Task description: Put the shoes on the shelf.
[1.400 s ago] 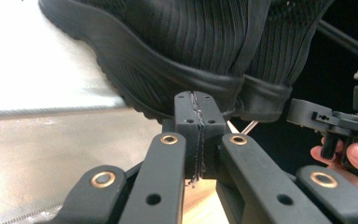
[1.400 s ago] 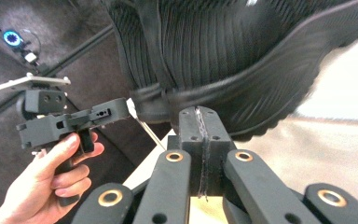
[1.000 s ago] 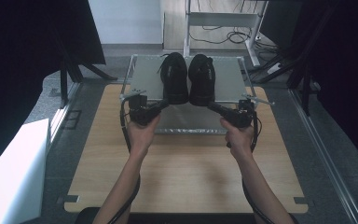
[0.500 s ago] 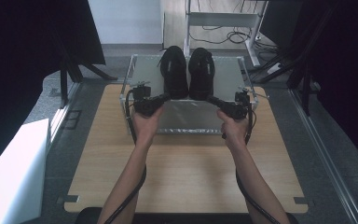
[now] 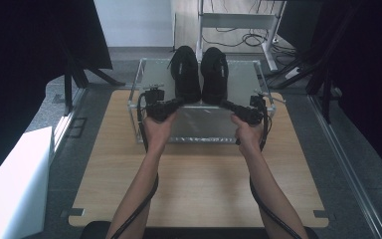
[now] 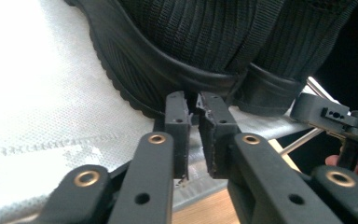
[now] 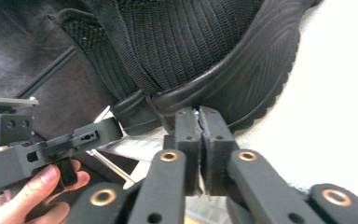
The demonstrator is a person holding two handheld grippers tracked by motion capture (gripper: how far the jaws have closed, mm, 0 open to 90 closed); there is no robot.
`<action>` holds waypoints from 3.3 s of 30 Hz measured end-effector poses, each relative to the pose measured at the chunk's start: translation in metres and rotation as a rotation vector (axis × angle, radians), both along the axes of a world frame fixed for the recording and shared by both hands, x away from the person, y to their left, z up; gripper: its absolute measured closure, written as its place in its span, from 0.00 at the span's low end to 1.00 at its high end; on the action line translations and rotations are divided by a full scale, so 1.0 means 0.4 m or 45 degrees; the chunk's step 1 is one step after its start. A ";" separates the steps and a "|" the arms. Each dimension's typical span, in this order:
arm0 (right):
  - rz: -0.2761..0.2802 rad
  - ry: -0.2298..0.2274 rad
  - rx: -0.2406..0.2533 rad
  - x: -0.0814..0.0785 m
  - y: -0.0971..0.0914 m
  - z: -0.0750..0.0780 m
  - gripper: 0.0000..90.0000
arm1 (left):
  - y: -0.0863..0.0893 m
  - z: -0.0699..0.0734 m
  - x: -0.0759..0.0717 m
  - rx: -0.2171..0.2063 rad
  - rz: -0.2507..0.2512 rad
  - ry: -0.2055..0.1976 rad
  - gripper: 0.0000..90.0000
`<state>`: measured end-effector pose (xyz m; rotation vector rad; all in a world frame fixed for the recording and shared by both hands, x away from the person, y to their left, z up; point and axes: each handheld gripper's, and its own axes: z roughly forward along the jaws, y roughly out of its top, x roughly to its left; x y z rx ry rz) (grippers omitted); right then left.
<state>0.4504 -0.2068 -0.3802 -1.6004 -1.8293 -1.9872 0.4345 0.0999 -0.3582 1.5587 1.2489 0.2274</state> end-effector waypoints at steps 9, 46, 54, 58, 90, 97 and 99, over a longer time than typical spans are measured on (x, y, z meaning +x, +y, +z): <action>0.105 -0.040 -0.026 -0.034 -0.005 -0.009 0.77 | 0.006 -0.003 -0.056 0.019 -0.049 -0.085 0.68; 0.200 -0.195 -0.403 -0.189 -0.092 -0.053 0.24 | 0.089 -0.108 -0.220 0.326 -0.040 -0.069 0.06; 0.220 -0.214 -0.522 -0.246 -0.136 -0.061 0.17 | 0.108 -0.113 -0.273 0.429 -0.057 -0.096 0.01; 0.216 -0.213 -0.548 -0.265 -0.157 -0.070 0.16 | 0.119 -0.124 -0.294 0.464 -0.055 -0.112 0.01; 0.155 -0.122 -0.875 -0.380 -0.188 -0.253 0.00 | 0.189 -0.338 -0.422 0.523 -0.055 -0.020 0.00; 0.212 -0.079 -0.967 -0.384 -0.181 -0.302 0.00 | 0.153 -0.364 -0.422 0.654 -0.105 0.026 0.00; 0.239 -0.057 -0.977 -0.383 -0.176 -0.312 0.00 | 0.144 -0.372 -0.420 0.697 -0.115 0.051 0.00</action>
